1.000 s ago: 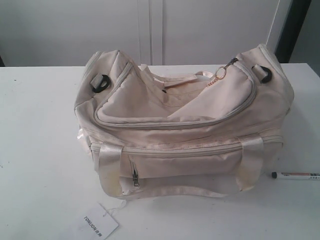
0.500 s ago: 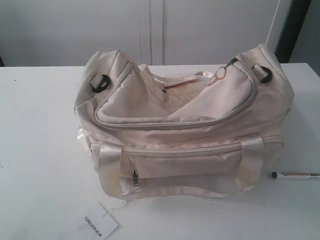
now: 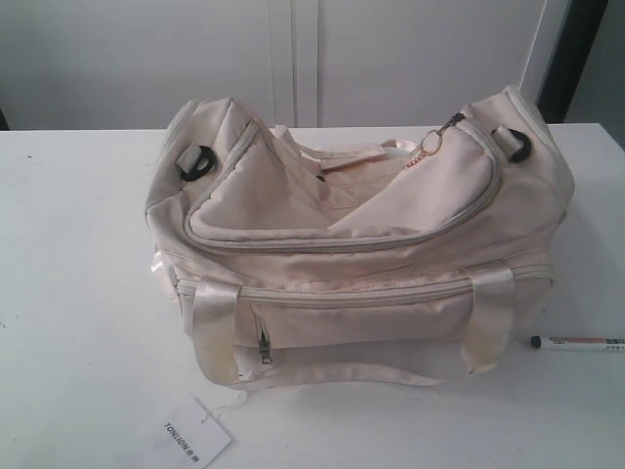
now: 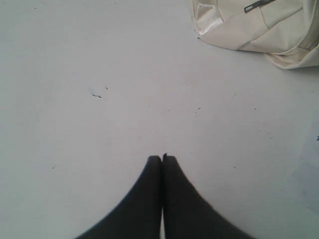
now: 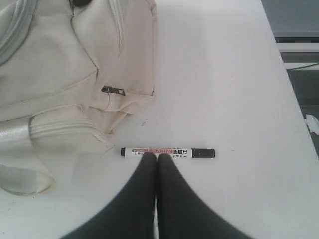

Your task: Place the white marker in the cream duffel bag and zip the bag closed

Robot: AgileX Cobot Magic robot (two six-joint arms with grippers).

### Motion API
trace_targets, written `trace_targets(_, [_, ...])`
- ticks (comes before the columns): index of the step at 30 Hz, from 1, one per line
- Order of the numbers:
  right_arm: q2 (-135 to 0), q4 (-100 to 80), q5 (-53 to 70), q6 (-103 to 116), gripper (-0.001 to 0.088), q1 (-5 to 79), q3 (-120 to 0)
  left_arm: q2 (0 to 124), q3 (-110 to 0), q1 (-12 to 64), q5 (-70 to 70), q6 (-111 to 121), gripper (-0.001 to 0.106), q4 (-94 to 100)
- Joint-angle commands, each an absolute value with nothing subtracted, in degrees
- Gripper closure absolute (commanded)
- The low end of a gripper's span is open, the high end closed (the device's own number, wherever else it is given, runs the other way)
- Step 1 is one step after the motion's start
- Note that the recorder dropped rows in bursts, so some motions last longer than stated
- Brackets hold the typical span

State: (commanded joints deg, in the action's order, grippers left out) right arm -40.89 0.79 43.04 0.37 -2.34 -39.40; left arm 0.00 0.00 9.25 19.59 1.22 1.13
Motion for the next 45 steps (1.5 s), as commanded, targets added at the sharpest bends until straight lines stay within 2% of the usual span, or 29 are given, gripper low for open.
trace_targets(17, [-41.40,1.92,43.52,0.37,0.0868,-2.34,-39.42,0.00,0.00,9.25,19.59,1.22,0.105,1.13])
trace_targets(30, [-57.26,3.14,46.20,0.37,0.0868,-2.34,-47.14,0.00,0.00,9.25,19.59,1.22,0.105,1.13])
trace_targets(45, [-68.04,8.08,46.20,0.00,0.0868,-2.34,-57.28,0.00,0.00,9.25,19.59,1.22,0.105,1.13])
